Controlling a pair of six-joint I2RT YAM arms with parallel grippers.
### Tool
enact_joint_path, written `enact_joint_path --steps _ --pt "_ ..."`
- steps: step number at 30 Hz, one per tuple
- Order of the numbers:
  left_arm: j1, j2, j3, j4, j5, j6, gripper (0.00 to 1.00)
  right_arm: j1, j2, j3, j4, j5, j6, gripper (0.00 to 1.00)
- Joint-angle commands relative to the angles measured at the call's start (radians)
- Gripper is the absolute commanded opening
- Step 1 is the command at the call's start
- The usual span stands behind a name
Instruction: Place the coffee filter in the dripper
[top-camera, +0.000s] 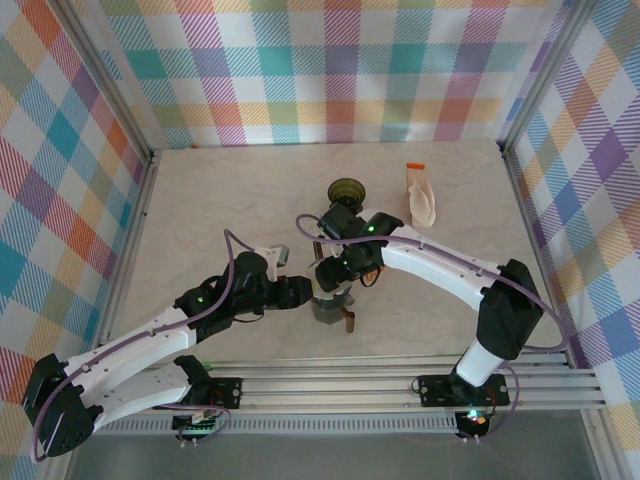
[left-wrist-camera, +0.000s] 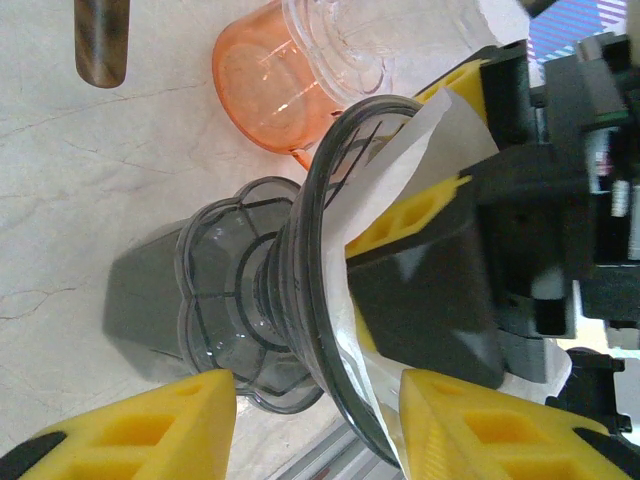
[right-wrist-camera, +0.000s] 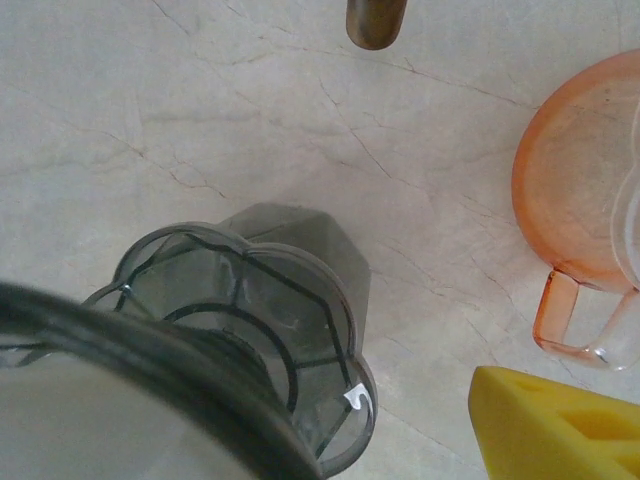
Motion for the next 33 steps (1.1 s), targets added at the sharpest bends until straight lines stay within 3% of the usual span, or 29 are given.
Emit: enact_joint_path --steps 1,23,33 --pt "-0.01 0.009 -0.006 0.011 -0.009 0.015 0.47 -0.004 0.01 0.002 -0.019 0.005 -0.021 0.76" --pt "-0.01 0.022 -0.008 0.017 -0.008 0.011 0.48 -0.005 0.046 -0.048 0.018 0.043 -0.027 0.76" --pt "-0.009 0.024 -0.008 0.018 -0.011 0.01 0.47 -0.005 -0.082 -0.015 0.009 0.075 -0.011 0.77"
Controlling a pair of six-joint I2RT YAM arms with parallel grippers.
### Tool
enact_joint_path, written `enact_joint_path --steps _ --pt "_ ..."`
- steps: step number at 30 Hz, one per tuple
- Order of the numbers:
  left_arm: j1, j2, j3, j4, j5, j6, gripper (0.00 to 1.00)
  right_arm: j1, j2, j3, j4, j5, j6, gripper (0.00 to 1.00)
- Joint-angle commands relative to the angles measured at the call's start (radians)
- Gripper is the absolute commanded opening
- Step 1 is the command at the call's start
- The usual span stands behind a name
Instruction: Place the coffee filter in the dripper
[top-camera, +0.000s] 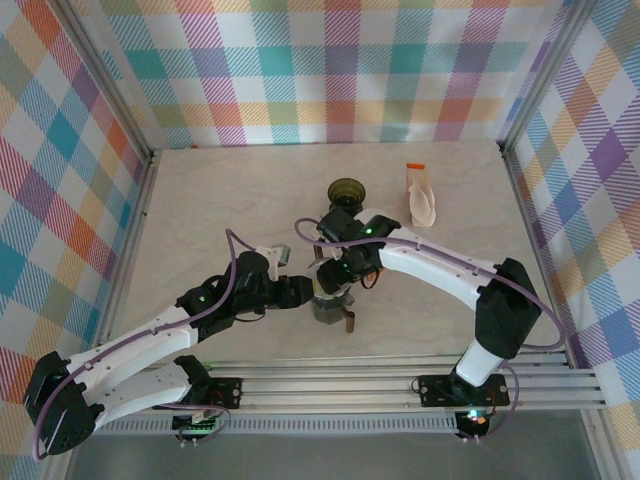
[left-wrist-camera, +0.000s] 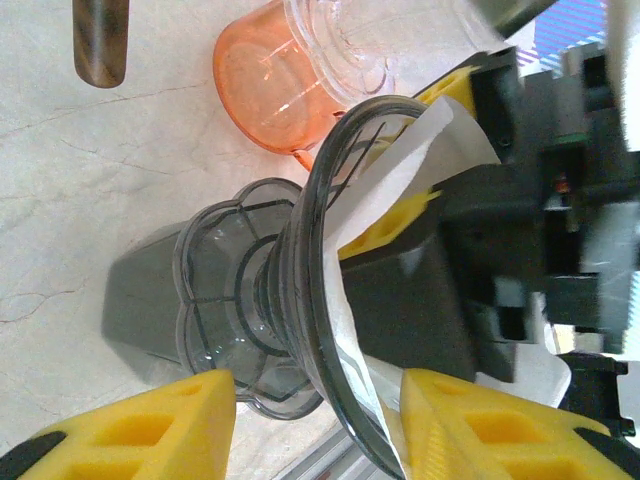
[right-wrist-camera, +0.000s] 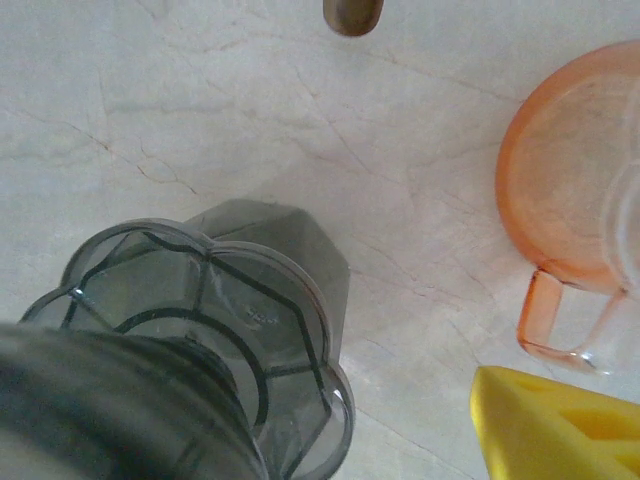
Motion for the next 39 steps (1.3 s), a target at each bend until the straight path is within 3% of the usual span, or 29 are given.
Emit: enact_joint_path --steps 1,11,14,27,35,39 --pt "-0.009 0.01 -0.008 0.008 -0.011 0.011 0.47 -0.005 -0.087 0.008 -0.007 0.035 0.003 0.77" --pt "-0.009 0.014 -0.003 0.012 -0.011 0.01 0.48 -0.006 -0.283 -0.054 -0.006 0.067 0.073 0.78" --pt "-0.01 0.01 0.001 0.013 -0.009 0.011 0.55 -0.005 -0.32 -0.083 -0.002 0.068 0.088 0.77" --pt "-0.009 -0.053 0.024 0.012 -0.019 0.013 0.67 -0.006 -0.426 -0.16 0.022 0.09 0.125 0.77" --pt "-0.009 -0.098 0.047 -0.017 -0.04 0.018 0.7 -0.005 -0.465 -0.174 0.01 0.109 0.127 0.78" --pt "-0.009 -0.171 0.067 -0.061 -0.104 0.029 0.72 -0.006 -0.54 -0.223 0.029 0.1 0.128 0.78"
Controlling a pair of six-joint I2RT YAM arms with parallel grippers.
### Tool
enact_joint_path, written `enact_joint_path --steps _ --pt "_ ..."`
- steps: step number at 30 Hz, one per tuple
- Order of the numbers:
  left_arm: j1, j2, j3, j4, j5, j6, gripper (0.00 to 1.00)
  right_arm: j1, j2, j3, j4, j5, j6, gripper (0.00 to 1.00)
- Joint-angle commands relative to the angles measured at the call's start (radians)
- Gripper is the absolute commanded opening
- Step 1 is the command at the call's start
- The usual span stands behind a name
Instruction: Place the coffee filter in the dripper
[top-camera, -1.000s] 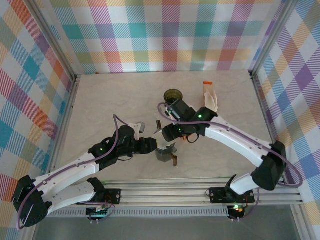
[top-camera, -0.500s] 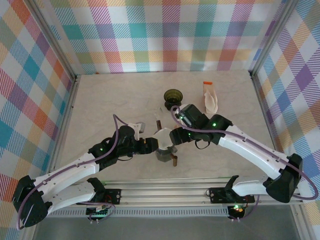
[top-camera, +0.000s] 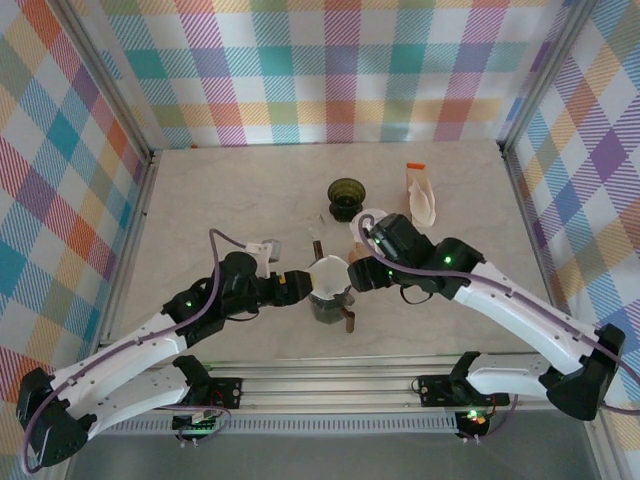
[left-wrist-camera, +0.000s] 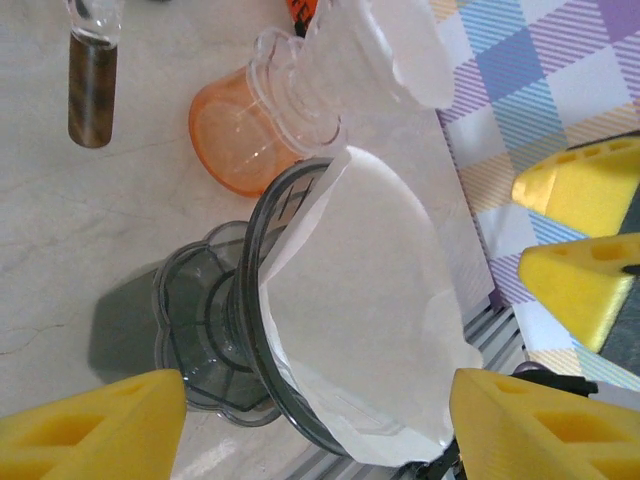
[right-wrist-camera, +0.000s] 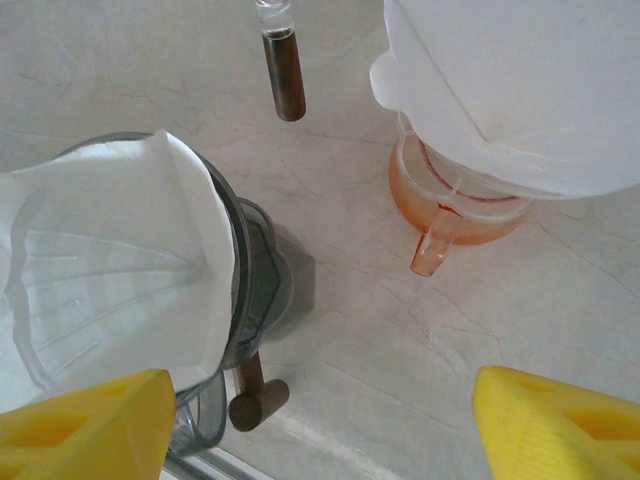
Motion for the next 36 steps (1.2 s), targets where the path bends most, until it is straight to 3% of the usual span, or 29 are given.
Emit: enact_joint_path --steps 1,9,15,26,36 --pt "-0.01 -0.083 0.047 -0.052 -0.082 0.033 0.72 -0.004 -0.081 -0.054 0.025 0.0 0.017 0.78" --pt "-0.009 -0.202 -0.006 -0.241 -0.33 -0.019 0.82 -0.005 -0.256 -0.275 0.11 -0.089 0.061 0.77" --pt "-0.008 -0.292 -0.123 -0.308 -0.419 -0.13 0.86 0.01 -0.358 -0.473 0.25 -0.211 0.098 0.76" --pt "-0.006 -0.436 -0.214 -0.406 -0.431 -0.235 0.87 0.141 -0.414 -0.757 0.592 -0.175 0.036 0.72" --pt "-0.006 -0.423 -0.202 -0.396 -0.409 -0.247 0.87 0.161 -0.335 -0.875 0.907 -0.165 -0.086 0.61"
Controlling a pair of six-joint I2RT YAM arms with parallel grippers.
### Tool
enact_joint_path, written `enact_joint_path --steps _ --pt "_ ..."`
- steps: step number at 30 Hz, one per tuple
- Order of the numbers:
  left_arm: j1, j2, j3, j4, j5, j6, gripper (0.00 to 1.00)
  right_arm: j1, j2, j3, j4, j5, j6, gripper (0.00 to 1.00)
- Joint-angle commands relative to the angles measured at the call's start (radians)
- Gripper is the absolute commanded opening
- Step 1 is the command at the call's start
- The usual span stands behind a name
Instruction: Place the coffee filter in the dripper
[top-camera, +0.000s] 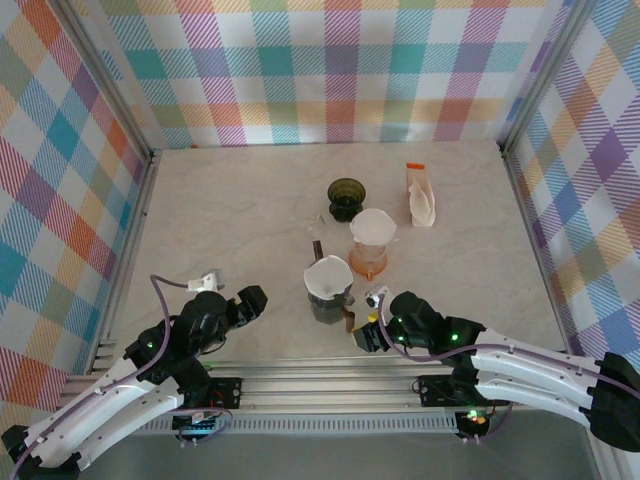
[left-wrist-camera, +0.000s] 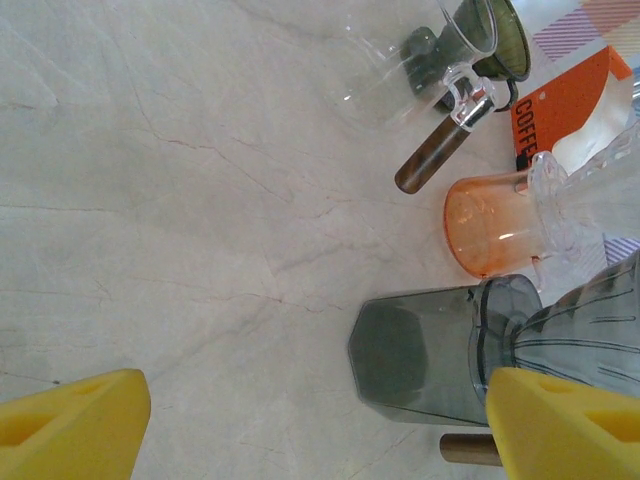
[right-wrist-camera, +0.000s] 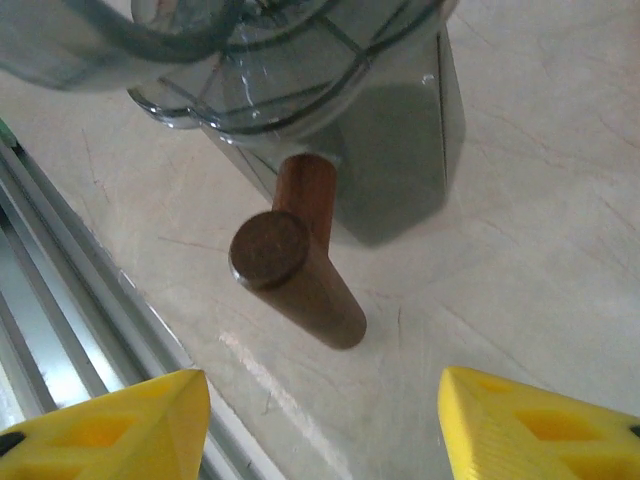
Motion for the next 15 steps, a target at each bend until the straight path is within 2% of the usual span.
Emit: enact_joint_path --steps 1,15 --pt "-0.006 0.012 0.006 -0.013 0.005 -0.008 0.88 0.009 0.027 -0.033 0.179 -0.007 -0.066 0.61" --pt "-0.008 0.026 -0.02 0.041 0.028 -0.014 0.96 0.01 0.054 -0.122 0.327 -0.019 -0.1 0.56"
